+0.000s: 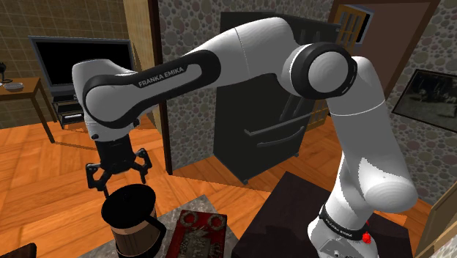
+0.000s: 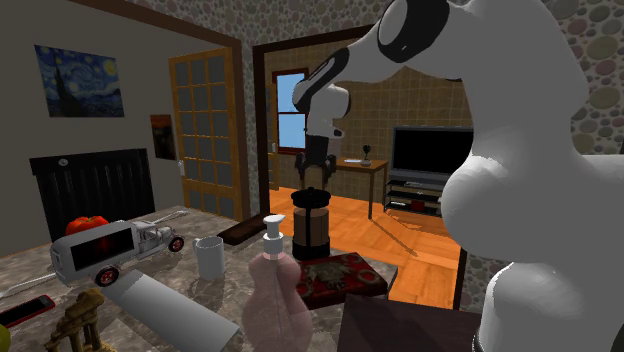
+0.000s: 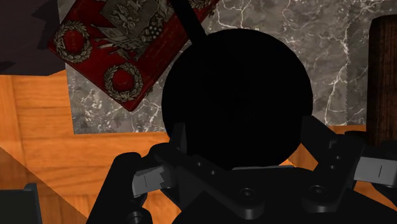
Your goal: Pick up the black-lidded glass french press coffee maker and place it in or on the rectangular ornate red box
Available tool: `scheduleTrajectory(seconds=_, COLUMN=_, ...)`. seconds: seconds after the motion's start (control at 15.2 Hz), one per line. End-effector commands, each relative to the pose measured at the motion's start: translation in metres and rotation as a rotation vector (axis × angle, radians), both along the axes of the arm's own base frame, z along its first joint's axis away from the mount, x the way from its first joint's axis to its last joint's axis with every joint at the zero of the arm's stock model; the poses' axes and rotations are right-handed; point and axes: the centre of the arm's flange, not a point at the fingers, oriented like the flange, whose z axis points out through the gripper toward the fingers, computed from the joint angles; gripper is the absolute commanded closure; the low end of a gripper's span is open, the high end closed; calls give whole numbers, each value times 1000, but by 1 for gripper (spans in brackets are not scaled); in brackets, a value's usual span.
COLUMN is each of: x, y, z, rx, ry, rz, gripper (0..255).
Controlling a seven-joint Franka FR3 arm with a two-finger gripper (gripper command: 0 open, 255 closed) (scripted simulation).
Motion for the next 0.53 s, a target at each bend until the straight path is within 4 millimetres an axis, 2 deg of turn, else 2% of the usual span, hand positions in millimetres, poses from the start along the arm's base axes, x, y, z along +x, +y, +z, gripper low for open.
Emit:
scheduleTrajectory(seconds=0.0, x=-2, y=2, z=-10, rx=0, ry=0, rz=0, gripper=0)
scheduleTrajectory(seconds=0.13, x=-4, y=3, z=-18, rx=0, ry=0, rz=0, gripper=0)
scheduleTrajectory(seconds=0.46, x=-4, y=3, z=-18, rx=0, ry=0, rz=0, gripper=0)
